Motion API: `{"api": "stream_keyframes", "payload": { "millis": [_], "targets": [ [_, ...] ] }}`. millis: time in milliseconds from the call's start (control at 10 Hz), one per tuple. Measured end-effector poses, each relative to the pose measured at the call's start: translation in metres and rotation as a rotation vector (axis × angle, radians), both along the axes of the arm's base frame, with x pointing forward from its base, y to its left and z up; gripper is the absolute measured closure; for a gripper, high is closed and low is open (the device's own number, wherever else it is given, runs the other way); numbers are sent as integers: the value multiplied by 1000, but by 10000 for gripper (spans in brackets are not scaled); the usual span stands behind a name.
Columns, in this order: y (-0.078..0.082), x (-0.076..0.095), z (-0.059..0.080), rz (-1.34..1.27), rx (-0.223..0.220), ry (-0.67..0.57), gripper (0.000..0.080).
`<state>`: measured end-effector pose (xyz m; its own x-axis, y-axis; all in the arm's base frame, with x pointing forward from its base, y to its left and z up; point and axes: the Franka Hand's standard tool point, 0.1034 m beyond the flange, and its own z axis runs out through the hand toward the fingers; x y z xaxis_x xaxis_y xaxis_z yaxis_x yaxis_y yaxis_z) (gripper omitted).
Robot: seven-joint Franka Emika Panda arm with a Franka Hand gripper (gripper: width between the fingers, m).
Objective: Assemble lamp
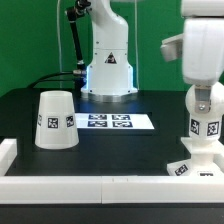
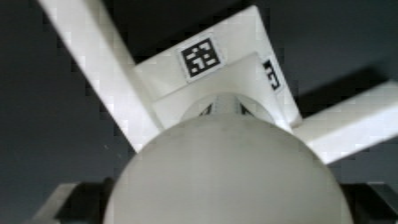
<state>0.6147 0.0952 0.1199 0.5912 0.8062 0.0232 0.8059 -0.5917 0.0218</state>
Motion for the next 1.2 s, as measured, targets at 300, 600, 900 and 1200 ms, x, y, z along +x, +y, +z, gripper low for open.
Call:
{"api": "stream_keyframes", "payload": {
  "millis": [300, 600, 900, 1200],
  "targets": [
    [1, 1, 0, -311, 12, -3, 220],
    [3, 0, 0, -563, 20, -1, 220],
    [2, 0, 0, -767, 26, 0, 220],
    [1, -4, -2, -1064, 36, 1, 220]
  ]
}}
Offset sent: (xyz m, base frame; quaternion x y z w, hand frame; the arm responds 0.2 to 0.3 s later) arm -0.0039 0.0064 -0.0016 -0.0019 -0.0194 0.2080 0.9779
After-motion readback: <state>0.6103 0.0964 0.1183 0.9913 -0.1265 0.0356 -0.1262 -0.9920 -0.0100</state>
